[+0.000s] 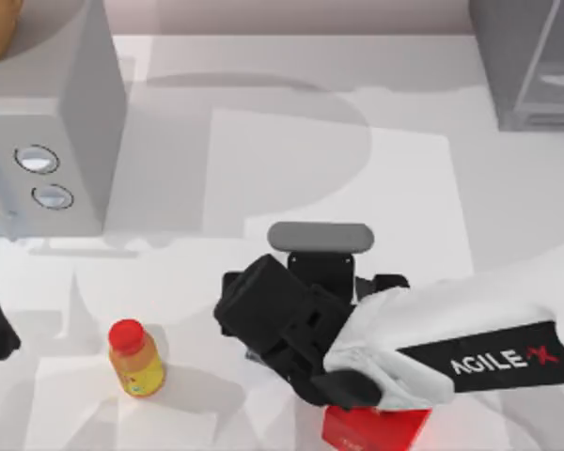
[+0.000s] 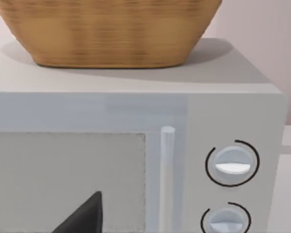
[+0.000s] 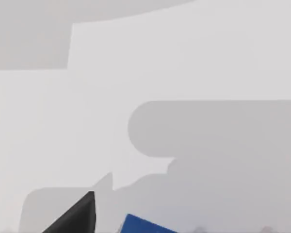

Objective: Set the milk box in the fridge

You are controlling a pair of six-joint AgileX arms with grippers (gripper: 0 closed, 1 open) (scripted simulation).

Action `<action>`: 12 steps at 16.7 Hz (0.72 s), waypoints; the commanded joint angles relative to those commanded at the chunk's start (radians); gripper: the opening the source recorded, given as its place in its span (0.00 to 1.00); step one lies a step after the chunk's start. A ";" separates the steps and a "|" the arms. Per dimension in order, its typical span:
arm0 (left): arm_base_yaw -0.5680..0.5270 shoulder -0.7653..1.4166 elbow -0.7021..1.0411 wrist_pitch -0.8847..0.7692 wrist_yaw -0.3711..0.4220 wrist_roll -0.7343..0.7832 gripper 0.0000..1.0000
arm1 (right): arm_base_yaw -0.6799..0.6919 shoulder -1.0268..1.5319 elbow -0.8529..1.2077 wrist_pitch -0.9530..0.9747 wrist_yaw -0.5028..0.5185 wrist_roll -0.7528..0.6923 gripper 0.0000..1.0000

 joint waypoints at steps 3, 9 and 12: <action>0.000 0.000 0.000 0.000 0.000 0.000 1.00 | 0.000 0.000 0.000 0.000 0.000 0.000 0.77; 0.000 0.000 0.000 0.000 0.000 0.000 1.00 | 0.000 0.000 0.000 0.000 0.000 0.000 0.32; 0.000 0.000 0.000 0.000 0.000 0.000 1.00 | 0.000 0.000 0.000 0.000 0.000 0.000 0.10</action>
